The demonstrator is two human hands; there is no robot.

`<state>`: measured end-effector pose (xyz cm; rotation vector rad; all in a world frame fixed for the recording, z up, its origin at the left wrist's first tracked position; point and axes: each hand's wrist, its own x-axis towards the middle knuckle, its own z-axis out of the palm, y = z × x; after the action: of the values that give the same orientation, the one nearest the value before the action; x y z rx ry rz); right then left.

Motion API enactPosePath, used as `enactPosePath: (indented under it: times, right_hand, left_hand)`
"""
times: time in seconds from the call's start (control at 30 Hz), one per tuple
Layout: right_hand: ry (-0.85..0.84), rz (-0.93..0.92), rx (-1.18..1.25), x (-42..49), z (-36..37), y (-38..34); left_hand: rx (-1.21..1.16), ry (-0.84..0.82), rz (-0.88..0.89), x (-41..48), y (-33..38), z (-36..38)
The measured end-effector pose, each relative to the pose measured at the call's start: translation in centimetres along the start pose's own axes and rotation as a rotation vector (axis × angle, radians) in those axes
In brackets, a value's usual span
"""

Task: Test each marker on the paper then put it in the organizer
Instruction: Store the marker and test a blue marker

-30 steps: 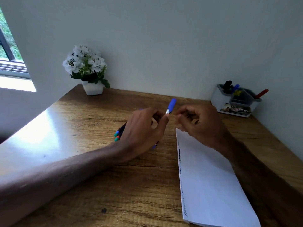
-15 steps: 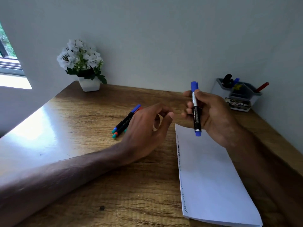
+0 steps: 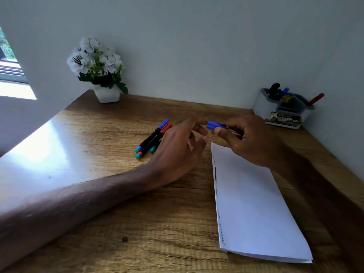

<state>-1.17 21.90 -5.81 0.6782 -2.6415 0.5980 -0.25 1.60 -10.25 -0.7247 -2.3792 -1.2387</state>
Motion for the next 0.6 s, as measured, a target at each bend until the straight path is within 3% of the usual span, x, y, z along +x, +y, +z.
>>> enactPosePath:
  times: [0.27, 0.5, 0.6]
  right_hand:
    - [-0.072, -0.076, -0.151, -0.5, 0.3, -1.3]
    - [-0.069, -0.153, -0.183, -0.5, 0.4, -1.5]
    - [-0.140, -0.090, -0.121, -0.5, 0.3, -1.5]
  left_hand:
    - [0.127, -0.050, 0.159, -0.3, 0.4, -0.1]
    - [0.320, -0.128, 0.164, -0.2, 0.0, -0.2]
    - [0.387, -0.173, 0.134, -0.1, -0.2, -0.2]
